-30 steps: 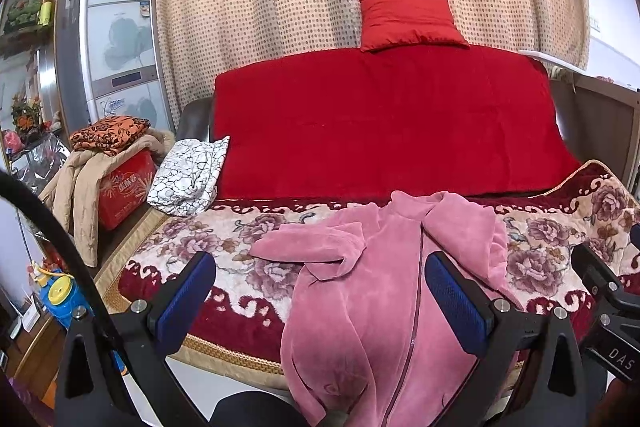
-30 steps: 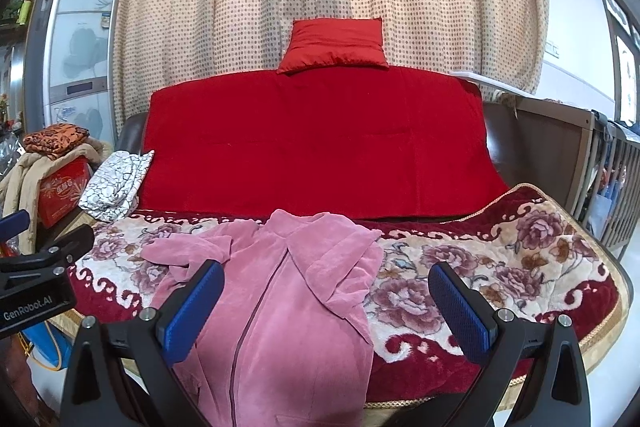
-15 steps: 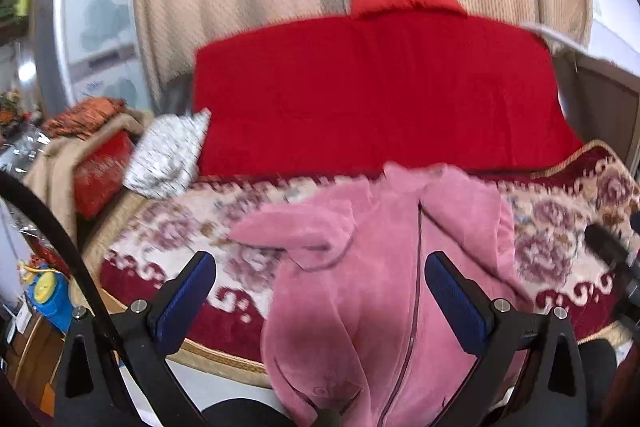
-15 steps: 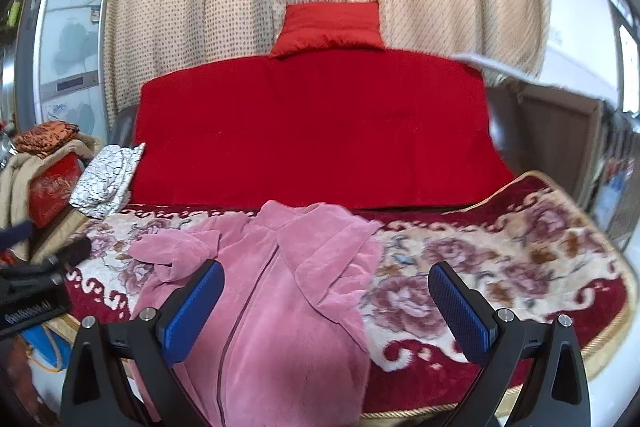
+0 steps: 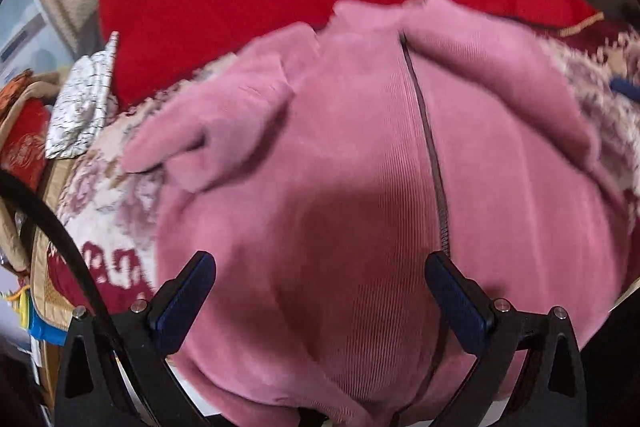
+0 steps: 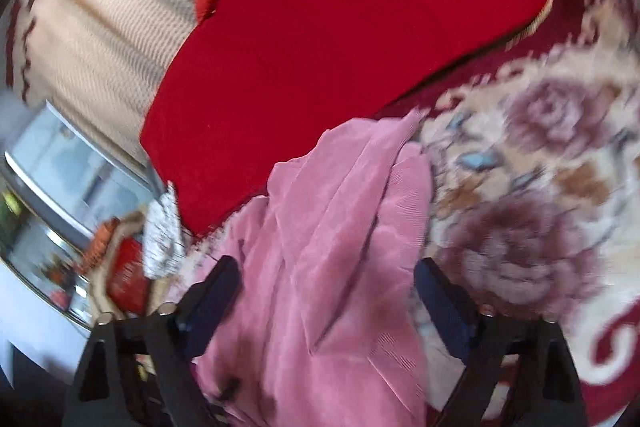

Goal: Fold large clothes

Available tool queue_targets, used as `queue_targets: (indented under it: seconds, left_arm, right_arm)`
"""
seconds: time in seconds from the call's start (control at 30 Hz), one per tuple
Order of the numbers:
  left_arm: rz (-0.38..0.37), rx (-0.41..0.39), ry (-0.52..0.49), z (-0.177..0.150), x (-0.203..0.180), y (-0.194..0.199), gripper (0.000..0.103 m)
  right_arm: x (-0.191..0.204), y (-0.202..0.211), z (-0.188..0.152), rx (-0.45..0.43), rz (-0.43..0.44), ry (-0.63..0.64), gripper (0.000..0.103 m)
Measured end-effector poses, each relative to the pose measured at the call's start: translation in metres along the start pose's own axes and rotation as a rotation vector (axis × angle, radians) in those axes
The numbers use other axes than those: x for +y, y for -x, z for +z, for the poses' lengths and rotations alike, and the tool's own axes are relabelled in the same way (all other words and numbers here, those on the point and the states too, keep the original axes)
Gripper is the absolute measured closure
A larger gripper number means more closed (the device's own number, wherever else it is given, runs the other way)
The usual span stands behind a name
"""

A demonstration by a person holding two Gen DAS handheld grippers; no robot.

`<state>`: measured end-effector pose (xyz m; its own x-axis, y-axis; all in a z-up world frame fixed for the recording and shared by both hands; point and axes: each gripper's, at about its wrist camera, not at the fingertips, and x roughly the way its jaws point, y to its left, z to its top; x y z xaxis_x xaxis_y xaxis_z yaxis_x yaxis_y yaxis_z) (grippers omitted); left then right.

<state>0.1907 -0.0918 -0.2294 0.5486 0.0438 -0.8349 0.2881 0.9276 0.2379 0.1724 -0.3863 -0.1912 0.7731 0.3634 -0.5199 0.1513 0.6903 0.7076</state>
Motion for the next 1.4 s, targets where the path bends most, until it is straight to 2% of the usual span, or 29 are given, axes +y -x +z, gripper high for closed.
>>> queue_targets:
  seconds: [0.07,0.27,0.4,0.5,0.57,0.67,0.83,1.0,1.13,1.27,1.4]
  left_arm:
    - [-0.016,0.007,0.001,-0.002,0.001,-0.006,0.000]
    - [-0.099,0.022,0.065,-0.008,0.011,-0.011,0.000]
    - [-0.149,0.070,0.115,-0.008,0.018,-0.015,0.000]
    - [-0.151,0.101,0.112,-0.004,0.019,-0.011,0.000]
    - [-0.149,0.089,0.138,0.003,0.025,-0.004,0.000]
    - [-0.147,0.032,0.176,0.015,0.035,0.016,0.000]
    - [-0.123,-0.027,0.133,0.060,0.031,0.036,0.000]
    - [-0.124,-0.056,-0.015,0.102,-0.023,0.042,0.000]
    - [-0.143,-0.064,-0.102,0.137,-0.076,0.026,0.000]
    - [-0.153,-0.067,-0.155,0.173,-0.125,0.009,0.000]
    - [-0.138,-0.066,-0.200,0.209,-0.166,-0.011,0.003]
  right_arm:
    - [-0.005,-0.021,0.001,0.028,0.056,-0.038,0.023]
    - [-0.007,-0.072,0.002,0.088,0.164,-0.125,0.024]
    - [-0.014,-0.095,0.003,0.089,0.166,-0.170,0.024]
    - [-0.020,-0.098,0.007,0.080,0.193,-0.199,0.024]
    - [-0.020,-0.099,0.010,0.075,0.215,-0.206,0.024]
    - [-0.028,-0.096,0.008,0.065,0.188,-0.241,0.025]
    - [-0.052,-0.090,-0.011,0.080,0.285,-0.403,0.026]
    - [-0.073,-0.077,-0.016,0.092,0.399,-0.520,0.024]
    - [-0.104,-0.059,-0.010,0.034,0.512,-0.665,0.024]
    - [-0.121,-0.040,0.001,-0.029,0.519,-0.698,0.024]
    - [-0.136,-0.036,0.003,-0.033,0.505,-0.747,0.024]
